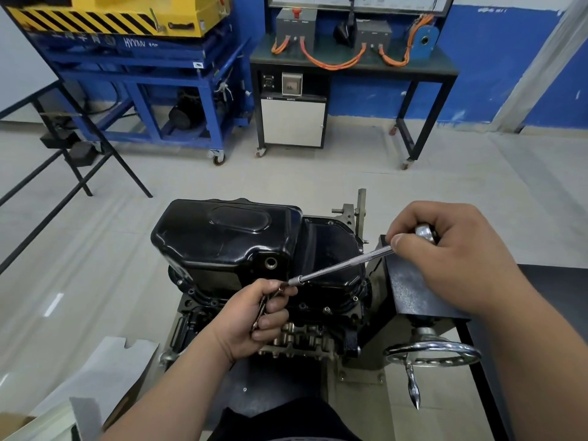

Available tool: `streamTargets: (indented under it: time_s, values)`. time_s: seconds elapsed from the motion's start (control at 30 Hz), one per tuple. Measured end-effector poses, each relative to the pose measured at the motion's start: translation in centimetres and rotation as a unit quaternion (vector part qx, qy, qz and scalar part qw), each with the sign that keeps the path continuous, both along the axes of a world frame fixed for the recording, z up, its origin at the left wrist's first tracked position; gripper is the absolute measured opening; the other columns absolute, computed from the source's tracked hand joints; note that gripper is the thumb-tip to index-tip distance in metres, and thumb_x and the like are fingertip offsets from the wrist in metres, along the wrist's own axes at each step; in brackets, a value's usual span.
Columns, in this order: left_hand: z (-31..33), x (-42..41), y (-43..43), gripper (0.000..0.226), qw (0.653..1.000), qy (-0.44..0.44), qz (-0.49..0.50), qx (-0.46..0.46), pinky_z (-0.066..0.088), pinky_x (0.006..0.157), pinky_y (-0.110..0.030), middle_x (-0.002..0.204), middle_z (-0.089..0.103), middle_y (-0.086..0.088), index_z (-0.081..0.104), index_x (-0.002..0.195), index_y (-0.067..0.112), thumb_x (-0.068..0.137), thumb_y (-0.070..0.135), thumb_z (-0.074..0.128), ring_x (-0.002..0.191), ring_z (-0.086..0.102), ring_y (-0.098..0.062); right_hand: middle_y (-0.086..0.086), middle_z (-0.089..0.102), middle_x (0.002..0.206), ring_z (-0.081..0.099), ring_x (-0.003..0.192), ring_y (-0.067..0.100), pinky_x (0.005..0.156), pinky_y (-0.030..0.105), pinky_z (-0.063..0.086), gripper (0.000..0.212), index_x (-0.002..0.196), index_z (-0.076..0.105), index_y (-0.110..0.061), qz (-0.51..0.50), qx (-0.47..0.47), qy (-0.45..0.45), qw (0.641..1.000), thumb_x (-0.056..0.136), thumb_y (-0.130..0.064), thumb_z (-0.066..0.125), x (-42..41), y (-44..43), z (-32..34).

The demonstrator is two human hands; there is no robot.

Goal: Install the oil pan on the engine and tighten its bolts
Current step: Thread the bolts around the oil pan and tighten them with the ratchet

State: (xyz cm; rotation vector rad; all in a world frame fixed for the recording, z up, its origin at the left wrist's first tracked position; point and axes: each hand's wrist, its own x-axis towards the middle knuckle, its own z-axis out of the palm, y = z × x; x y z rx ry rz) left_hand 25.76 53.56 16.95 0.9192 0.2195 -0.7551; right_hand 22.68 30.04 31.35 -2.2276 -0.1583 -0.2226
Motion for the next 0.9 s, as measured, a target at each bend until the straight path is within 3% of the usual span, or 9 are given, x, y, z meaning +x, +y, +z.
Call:
streamTargets:
  time_s: [0.17,0.3,0.4,0.5,0.63,0.77,0.9]
  values:
    - [-0.1,0.2,0.4,0.023,1.0,0.008,0.009,-0.017,0.018,0.029,-0.008,0.052,0.034,0.004,0.063,0.073,0.005,0.081,0.02,0.047,0.033,0.026,-0.003,0.005,0.059,0.056,0.051,0.052,0.028,0.043,0.021,0.037,0.021,0.067,0.064,-0.027,0.013,-0.002,0.005,1.0,0.077,-0.008,0.061,0.3,-0.2,-0.2]
    - [-0.2,0.1,0.8,0.025,1.0,0.001,-0.025,-0.011,0.019,0.03,-0.008,0.053,0.034,0.004,0.068,0.075,0.005,0.083,0.017,0.048,0.035,0.028,-0.002,-0.001,0.062,0.059,0.055,0.056,0.018,0.048,0.023,0.042,0.011,0.066,0.063,-0.03,0.031,-0.021,0.013,0.999,0.07,-0.023,0.056,0.4,-0.1,-0.2]
    - [-0.2,0.0,1.3,0.026,0.996,-0.013,-0.085,0.003,0.021,0.03,-0.009,0.054,0.035,0.004,0.069,0.073,0.008,0.088,0.018,0.049,0.037,0.029,-0.002,0.0,0.059,0.059,0.052,0.053,0.017,0.047,0.02,0.04,0.012,0.066,0.063,-0.028,0.045,-0.023,0.018,0.999,0.066,-0.021,0.053,0.8,-0.3,-0.3]
    - [-0.2,-0.2,1.7,0.019,0.991,0.015,-0.131,0.007,0.024,0.029,-0.009,0.054,0.036,0.003,0.068,0.077,0.005,0.083,0.02,0.059,0.037,0.03,-0.003,-0.001,0.056,0.057,0.044,0.047,0.004,0.045,0.011,0.036,0.011,0.067,0.062,-0.024,0.062,-0.028,0.018,0.997,0.065,-0.019,0.052,1.5,-0.4,-0.3]
    - [0.0,-0.2,1.6,0.024,0.985,0.062,-0.164,0.0,0.025,0.028,-0.01,0.054,0.036,0.004,0.068,0.075,0.005,0.087,0.021,0.053,0.037,0.032,-0.002,-0.005,0.059,0.062,0.052,0.057,0.01,0.054,0.018,0.041,0.012,0.069,0.062,-0.024,0.1,-0.036,0.009,0.994,0.066,-0.017,0.053,2.0,-0.8,0.0]
    - [1.1,-0.5,1.2,0.023,0.969,0.131,-0.199,-0.064,0.024,0.026,-0.01,0.052,0.037,0.004,0.065,0.075,0.003,0.068,0.018,0.079,0.035,0.033,-0.003,-0.008,0.06,0.062,0.054,0.059,0.007,0.055,0.012,0.04,0.017,0.061,0.061,-0.024,0.115,-0.027,-0.032,0.993,0.065,-0.009,0.053,1.9,-1.4,0.9]
    - [2.3,-0.8,0.5,0.024,0.971,0.169,-0.142,-0.09,0.022,0.026,-0.01,0.052,0.035,0.003,0.06,0.076,0.002,0.07,0.014,0.079,0.033,0.033,-0.004,-0.01,0.058,0.06,0.053,0.057,0.008,0.054,0.011,0.039,0.018,0.061,0.059,-0.024,0.118,-0.042,-0.062,0.99,0.065,-0.008,0.053,1.9,-1.5,1.5]
